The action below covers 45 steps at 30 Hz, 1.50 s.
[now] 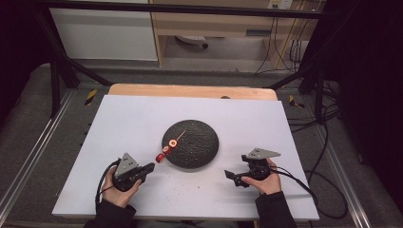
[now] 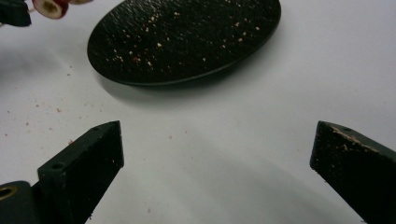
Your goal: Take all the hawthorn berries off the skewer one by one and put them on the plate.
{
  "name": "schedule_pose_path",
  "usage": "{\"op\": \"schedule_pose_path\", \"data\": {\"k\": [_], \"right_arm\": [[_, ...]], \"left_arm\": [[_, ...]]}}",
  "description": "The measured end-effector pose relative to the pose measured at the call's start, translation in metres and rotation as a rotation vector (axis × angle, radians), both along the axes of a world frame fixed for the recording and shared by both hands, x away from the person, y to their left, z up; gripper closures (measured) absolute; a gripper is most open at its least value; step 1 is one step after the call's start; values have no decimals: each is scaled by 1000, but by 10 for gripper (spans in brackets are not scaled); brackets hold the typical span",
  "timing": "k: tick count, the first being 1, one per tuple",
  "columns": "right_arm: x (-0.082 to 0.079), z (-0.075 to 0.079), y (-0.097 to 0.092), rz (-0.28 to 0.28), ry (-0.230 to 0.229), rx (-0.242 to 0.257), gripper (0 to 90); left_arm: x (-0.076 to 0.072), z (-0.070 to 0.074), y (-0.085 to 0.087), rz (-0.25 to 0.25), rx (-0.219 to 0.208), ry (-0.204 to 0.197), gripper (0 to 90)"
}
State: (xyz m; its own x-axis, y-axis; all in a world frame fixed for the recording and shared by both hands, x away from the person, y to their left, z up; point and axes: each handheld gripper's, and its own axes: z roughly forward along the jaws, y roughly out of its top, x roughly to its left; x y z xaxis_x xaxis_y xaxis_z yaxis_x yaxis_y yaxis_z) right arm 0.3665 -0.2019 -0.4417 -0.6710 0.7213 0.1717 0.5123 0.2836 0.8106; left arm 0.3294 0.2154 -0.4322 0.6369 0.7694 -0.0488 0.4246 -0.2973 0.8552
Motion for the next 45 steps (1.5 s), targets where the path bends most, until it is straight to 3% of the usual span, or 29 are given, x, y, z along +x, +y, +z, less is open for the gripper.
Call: {"op": "schedule_pose_path", "data": {"k": [14,21,24,28,35,45], "right_arm": [[10,14,51,34,16,40,34],[17,20,84,78,-6,68,28],[20,22,98,78,-10,61,34],[22,23,113,71,-2,94,39],[28,24,127,55,18,141,73],[37,25,133,31,23,198,182]], "left_arm": [[-5,-1,1,8,-1,-19,883],[-6,-2,0,21,-4,-23,883],[-7,-4,-1,22,-2,-20,883],[-8,-4,-3,21,-4,-22,883],[-10,-4,-6,11,-8,-30,884],[-16,-4,-15,-16,-7,-43,883]]}}
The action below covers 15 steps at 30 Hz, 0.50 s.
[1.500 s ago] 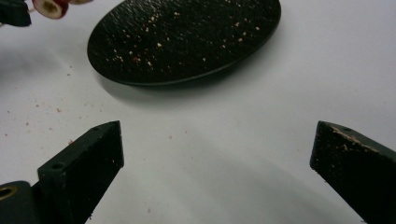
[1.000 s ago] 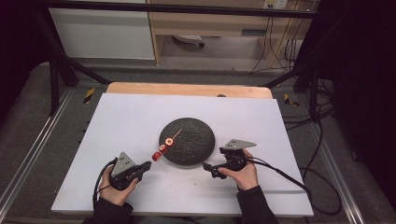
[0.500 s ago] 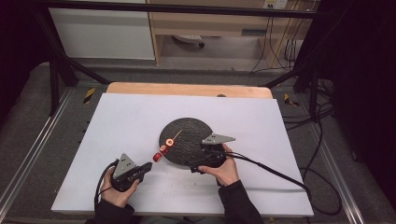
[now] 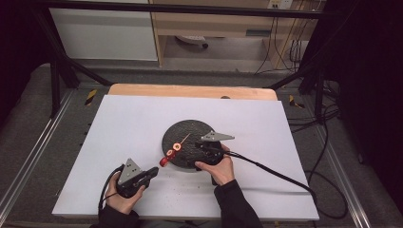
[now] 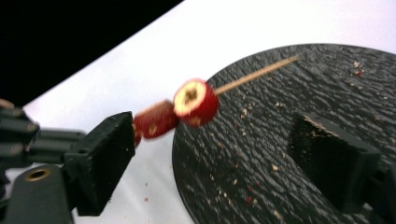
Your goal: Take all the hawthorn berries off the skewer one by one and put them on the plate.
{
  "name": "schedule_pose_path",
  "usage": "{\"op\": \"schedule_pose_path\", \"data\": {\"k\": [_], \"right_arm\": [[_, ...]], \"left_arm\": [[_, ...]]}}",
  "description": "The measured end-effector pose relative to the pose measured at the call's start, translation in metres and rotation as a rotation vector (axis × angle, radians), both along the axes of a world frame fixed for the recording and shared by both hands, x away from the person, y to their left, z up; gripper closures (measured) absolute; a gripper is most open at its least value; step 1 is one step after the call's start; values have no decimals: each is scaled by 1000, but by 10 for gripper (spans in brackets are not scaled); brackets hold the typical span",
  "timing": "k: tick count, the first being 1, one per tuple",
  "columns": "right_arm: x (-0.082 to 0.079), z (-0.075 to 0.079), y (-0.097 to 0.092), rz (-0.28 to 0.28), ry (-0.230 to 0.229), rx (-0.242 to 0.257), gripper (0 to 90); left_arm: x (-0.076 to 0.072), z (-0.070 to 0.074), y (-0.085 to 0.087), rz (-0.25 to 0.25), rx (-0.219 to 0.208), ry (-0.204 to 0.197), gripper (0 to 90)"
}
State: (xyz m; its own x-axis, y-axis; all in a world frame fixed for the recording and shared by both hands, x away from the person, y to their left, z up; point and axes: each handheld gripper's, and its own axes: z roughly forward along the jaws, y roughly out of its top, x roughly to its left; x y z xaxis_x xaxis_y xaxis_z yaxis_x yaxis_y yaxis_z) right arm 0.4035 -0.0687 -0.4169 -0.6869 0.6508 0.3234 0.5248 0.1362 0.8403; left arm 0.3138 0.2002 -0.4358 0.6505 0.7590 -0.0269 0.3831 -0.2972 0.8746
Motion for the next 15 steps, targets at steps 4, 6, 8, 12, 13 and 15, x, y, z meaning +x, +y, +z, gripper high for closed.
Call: {"op": "schedule_pose_path", "data": {"k": [4,6,8,12,13,15], "right_arm": [[2,0,1,-7,17,23,248],[3,-1,1,-12,22,30,291],[4,0,1,-15,46,48,341],[6,-1,2,-25,73,72,410],[7,-2,3,-24,85,78,429],[8,-3,3,-20,92,83,460]], "left_arm": [[-3,0,-4,-12,1,-6,883],[-4,0,-6,-17,2,-9,884],[-5,0,-8,-23,2,-14,883],[-7,0,-10,-31,2,-17,884],[-7,1,-10,-33,1,-18,883],[-8,1,-11,-33,-1,-22,883]]}}
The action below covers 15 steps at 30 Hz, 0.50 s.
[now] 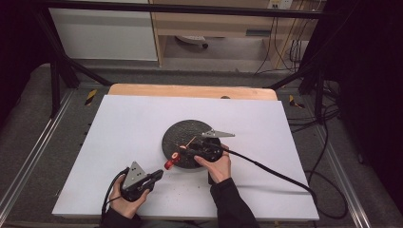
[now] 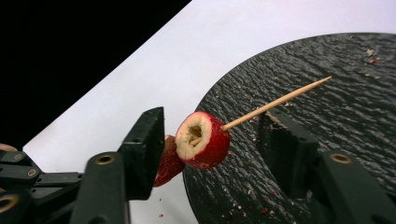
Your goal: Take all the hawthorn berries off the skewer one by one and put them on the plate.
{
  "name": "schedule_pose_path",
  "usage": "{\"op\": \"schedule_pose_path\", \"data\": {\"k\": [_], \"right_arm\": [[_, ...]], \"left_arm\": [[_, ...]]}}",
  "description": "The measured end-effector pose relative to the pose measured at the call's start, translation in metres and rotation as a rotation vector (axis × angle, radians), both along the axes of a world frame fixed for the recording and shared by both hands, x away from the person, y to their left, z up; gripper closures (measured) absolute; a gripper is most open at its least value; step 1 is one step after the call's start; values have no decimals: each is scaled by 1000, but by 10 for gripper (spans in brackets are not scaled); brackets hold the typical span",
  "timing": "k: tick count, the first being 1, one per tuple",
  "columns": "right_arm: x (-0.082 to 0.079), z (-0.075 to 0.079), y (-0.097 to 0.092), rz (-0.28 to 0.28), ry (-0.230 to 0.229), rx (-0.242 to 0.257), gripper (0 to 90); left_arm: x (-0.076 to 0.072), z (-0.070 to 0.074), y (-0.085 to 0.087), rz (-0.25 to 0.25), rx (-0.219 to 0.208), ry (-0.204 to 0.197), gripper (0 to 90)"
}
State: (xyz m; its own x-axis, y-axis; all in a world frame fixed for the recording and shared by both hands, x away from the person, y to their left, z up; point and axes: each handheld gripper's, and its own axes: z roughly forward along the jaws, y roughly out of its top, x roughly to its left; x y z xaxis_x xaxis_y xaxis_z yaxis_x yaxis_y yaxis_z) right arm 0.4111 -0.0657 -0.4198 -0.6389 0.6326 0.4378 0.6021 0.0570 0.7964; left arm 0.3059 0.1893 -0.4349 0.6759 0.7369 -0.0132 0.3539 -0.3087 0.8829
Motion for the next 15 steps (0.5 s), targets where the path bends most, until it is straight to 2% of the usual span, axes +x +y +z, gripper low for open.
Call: {"op": "schedule_pose_path", "data": {"k": [6,7,15], "right_arm": [[0,-2,1,-6,26,29,539],[0,-1,2,-11,45,39,569],[0,0,2,-16,78,73,631]], "left_arm": [[0,0,0,1,0,-4,884],[0,0,0,2,-4,-5,884],[0,-1,1,-1,-10,-10,883]]}}
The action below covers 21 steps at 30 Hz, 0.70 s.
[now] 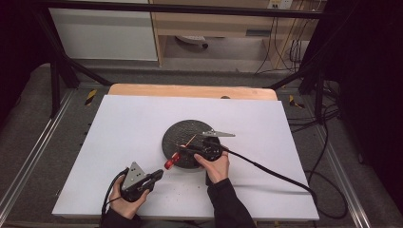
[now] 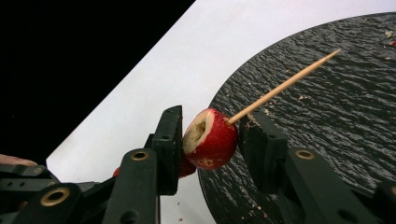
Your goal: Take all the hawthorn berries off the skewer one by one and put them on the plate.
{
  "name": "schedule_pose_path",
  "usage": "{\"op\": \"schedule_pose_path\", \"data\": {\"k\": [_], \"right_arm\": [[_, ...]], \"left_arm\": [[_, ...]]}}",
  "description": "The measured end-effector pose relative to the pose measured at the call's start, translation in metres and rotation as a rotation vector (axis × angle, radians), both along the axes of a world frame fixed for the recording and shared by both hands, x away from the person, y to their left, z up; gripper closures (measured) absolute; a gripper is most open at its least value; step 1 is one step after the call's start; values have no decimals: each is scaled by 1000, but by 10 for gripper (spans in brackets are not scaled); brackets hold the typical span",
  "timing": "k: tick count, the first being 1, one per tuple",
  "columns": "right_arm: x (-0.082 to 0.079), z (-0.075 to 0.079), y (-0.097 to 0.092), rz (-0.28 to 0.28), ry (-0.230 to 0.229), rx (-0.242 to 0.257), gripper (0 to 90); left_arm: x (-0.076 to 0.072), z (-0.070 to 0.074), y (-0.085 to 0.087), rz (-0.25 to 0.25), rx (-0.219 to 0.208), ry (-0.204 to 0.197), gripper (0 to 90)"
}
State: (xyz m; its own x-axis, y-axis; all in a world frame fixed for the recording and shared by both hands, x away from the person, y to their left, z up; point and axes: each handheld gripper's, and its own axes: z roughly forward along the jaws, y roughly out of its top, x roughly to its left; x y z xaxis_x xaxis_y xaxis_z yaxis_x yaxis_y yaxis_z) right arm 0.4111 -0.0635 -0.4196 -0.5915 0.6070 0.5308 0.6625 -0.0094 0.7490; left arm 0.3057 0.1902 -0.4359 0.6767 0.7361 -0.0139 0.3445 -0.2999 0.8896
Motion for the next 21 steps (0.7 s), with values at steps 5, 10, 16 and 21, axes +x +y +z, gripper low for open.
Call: {"op": "schedule_pose_path", "data": {"k": [5,10,16,21], "right_arm": [[3,5,-3,13,17,18,647],[5,8,-5,7,18,25,648],[9,12,-8,-16,1,31,650],[14,18,-13,-44,-19,27,650]], "left_arm": [[-1,1,0,-3,-8,-14,884],[-1,2,1,-2,-10,-22,884],[-1,4,3,0,-16,-29,884],[-1,5,4,3,-23,-31,884]]}}
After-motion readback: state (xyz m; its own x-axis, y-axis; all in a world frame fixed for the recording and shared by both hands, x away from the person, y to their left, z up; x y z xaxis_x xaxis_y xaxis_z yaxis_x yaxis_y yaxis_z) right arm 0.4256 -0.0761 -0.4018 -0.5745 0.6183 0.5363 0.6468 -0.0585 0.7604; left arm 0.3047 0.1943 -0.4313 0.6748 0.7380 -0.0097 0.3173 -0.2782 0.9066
